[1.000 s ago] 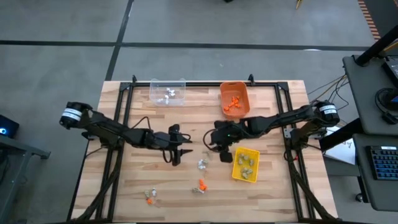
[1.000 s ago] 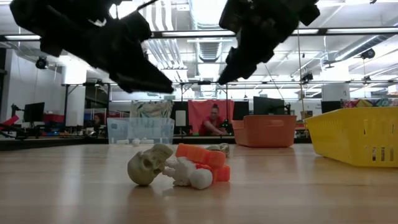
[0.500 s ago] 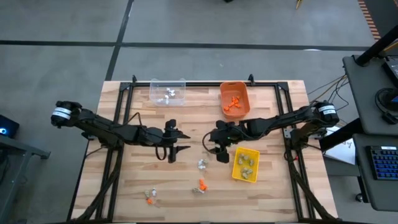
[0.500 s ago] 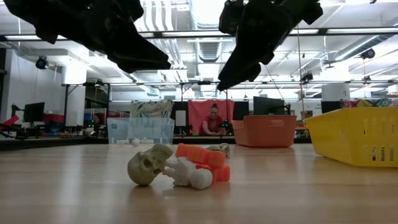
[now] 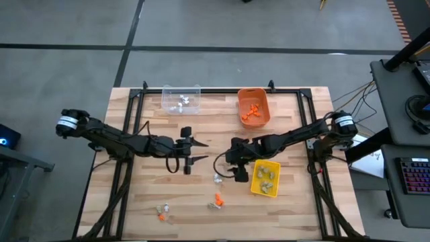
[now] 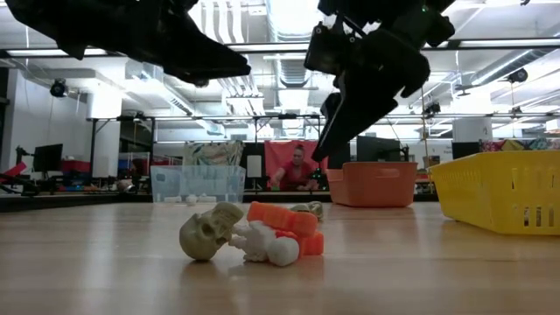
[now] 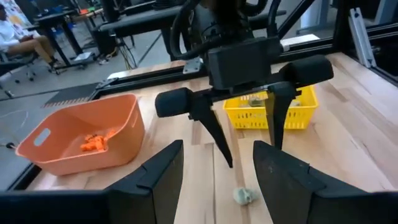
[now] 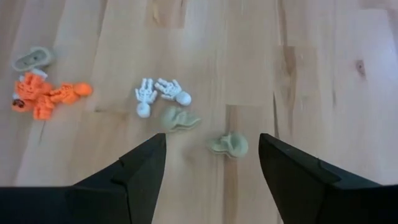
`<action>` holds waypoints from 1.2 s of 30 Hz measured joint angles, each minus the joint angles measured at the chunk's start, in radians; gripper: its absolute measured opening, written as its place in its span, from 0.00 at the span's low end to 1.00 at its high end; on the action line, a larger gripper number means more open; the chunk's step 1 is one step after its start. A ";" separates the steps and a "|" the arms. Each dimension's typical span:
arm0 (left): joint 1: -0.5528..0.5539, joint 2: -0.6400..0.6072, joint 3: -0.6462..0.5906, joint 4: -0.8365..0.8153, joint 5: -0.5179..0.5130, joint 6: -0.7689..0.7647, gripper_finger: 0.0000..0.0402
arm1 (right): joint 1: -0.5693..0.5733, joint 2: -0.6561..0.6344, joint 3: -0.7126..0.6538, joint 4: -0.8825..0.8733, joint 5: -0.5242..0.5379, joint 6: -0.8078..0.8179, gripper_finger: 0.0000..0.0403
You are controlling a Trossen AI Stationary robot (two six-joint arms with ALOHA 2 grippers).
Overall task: Sort Halloween decoration
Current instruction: Put the gray skull toy into the yellow bin
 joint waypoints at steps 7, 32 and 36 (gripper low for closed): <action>0.005 0.004 0.000 0.012 -0.002 0.010 0.44 | 0.000 0.039 -0.001 0.018 0.001 -0.099 0.61; 0.006 0.004 0.000 0.011 -0.002 -0.018 0.44 | -0.057 0.221 0.001 0.107 -0.011 -0.181 0.55; 0.006 0.004 0.000 0.011 -0.002 -0.018 0.44 | -0.063 0.220 0.001 0.112 -0.013 -0.181 0.52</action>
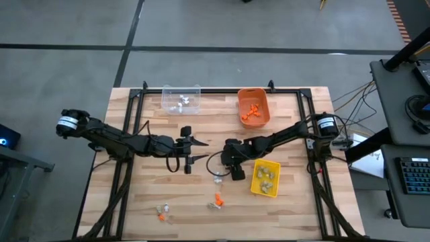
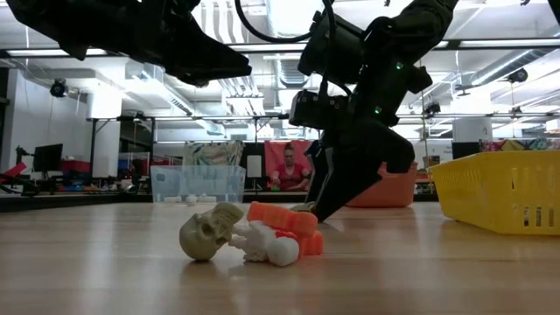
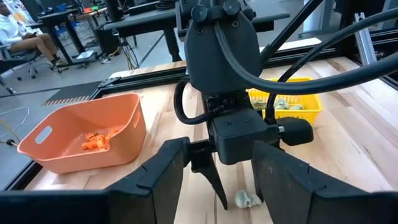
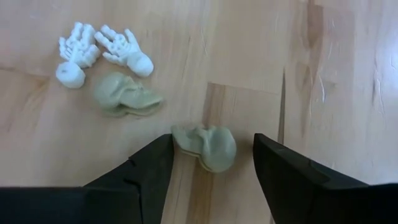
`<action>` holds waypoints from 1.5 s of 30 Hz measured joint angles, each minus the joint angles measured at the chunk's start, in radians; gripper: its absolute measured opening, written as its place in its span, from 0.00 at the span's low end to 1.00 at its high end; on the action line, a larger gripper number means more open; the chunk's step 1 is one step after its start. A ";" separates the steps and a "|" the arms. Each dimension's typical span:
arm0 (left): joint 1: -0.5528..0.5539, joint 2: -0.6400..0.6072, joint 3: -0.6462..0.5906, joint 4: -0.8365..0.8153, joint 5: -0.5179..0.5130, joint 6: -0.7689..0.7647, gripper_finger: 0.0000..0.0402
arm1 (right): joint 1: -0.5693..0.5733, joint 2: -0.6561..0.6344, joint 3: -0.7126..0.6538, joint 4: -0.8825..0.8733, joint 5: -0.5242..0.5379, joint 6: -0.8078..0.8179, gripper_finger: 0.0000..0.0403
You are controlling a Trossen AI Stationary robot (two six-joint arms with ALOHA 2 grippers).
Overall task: Sort Halloween decoration
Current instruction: Put the gray skull toy into the yellow bin
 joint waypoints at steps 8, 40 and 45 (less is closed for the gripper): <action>0.000 0.000 0.000 0.000 0.000 0.000 0.44 | -0.001 0.000 -0.001 0.010 -0.010 0.000 0.44; 0.000 -0.001 0.003 0.002 0.000 -0.007 0.44 | -0.007 -0.018 0.018 0.008 -0.017 -0.018 0.19; 0.000 -0.013 0.003 0.002 0.000 -0.007 0.44 | -0.007 -0.021 0.039 -0.002 -0.021 -0.015 0.19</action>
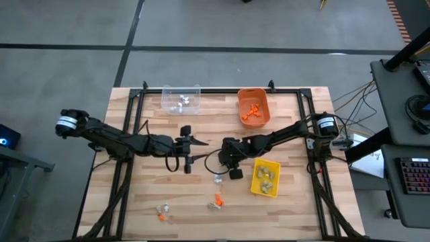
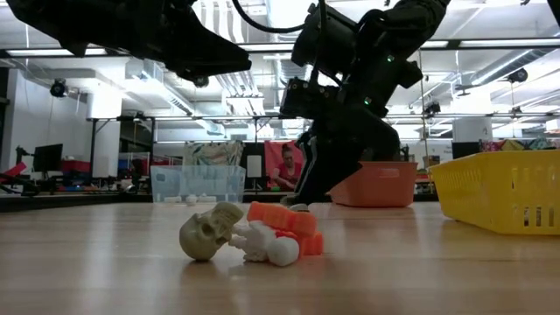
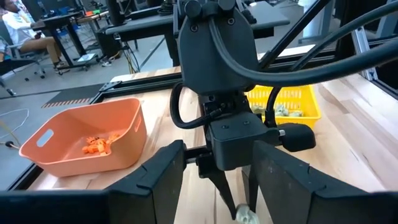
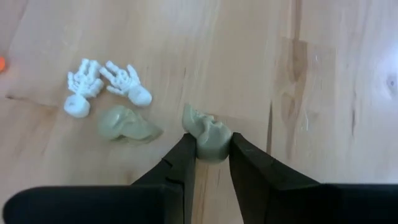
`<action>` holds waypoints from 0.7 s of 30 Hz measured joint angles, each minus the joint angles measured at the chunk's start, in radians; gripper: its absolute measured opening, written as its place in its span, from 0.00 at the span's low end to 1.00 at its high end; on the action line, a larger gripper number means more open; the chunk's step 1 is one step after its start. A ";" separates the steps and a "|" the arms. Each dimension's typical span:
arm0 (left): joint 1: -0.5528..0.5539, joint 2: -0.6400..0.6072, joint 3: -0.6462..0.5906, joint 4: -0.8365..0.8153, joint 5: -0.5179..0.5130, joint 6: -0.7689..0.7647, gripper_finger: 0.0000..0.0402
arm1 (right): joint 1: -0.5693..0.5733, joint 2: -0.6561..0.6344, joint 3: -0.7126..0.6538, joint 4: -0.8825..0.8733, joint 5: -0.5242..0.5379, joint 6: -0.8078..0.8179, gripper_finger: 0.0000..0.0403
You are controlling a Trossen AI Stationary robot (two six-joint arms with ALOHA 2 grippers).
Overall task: Sort Halloween decoration
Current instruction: Put the gray skull toy into the yellow bin
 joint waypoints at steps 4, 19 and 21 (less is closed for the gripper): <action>0.000 -0.011 0.000 -0.001 0.000 0.000 0.44 | 0.000 0.000 0.019 -0.028 0.000 -0.006 0.19; 0.000 -0.147 0.001 -0.064 0.000 0.003 0.44 | 0.000 -0.092 0.161 -0.476 -0.041 0.012 0.18; 0.000 -0.176 0.001 -0.086 0.000 0.003 0.44 | 0.000 -0.131 0.170 -0.548 -0.083 0.048 0.18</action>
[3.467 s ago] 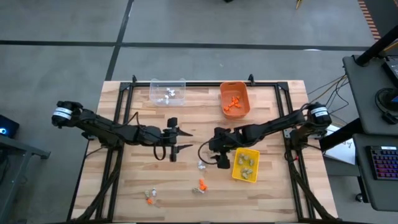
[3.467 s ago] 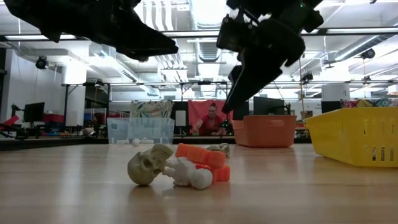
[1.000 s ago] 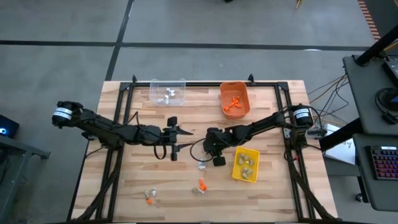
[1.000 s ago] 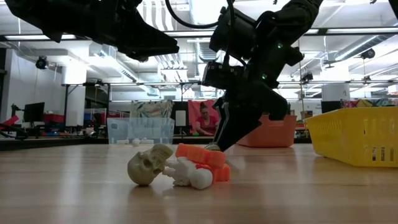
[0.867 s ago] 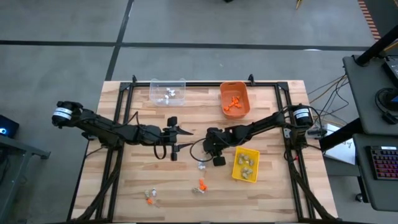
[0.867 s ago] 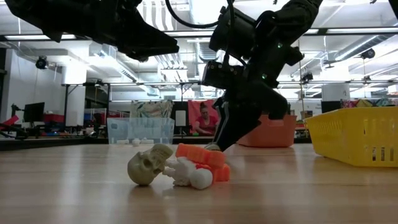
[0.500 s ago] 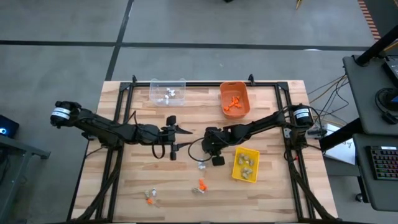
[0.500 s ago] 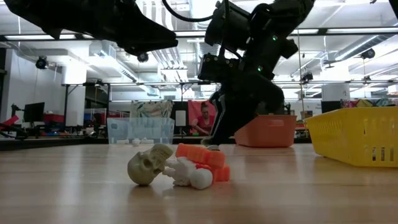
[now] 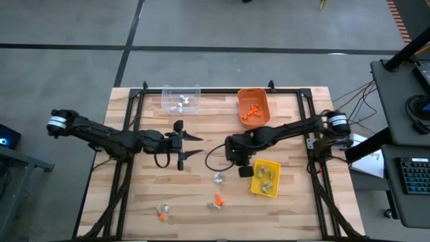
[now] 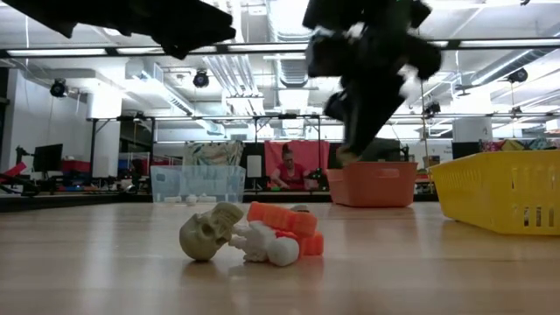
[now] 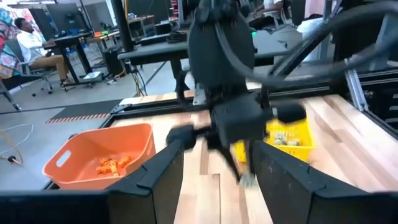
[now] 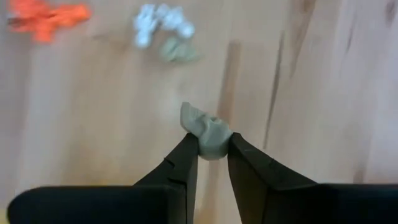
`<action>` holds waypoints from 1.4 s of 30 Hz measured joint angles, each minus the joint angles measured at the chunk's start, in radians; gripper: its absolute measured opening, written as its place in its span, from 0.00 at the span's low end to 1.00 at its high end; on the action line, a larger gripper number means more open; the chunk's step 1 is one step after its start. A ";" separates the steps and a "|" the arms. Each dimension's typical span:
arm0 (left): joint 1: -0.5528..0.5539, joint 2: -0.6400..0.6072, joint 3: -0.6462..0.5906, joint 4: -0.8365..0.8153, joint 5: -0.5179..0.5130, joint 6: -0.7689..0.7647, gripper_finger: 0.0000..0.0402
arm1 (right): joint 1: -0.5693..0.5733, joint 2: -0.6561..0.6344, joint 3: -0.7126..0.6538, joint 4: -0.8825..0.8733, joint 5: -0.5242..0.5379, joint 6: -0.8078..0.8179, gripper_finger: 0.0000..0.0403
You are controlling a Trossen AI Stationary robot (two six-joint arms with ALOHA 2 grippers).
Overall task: Sort Halloween decoration
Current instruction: Put the gray skull toy into the yellow bin, then put the white skeleton toy into the transparent bin
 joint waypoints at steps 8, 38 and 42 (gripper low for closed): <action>0.000 -0.068 0.000 -0.072 0.000 0.000 0.44 | 0.035 -0.169 -0.030 -0.262 -0.076 0.242 0.17; -0.002 0.053 -0.001 -0.138 0.001 -0.204 0.44 | 0.153 -0.283 -0.194 -0.189 0.043 0.487 0.41; -0.008 0.128 -0.001 -0.111 0.001 -0.289 0.44 | 0.153 -0.282 -0.191 -0.033 0.111 0.389 0.39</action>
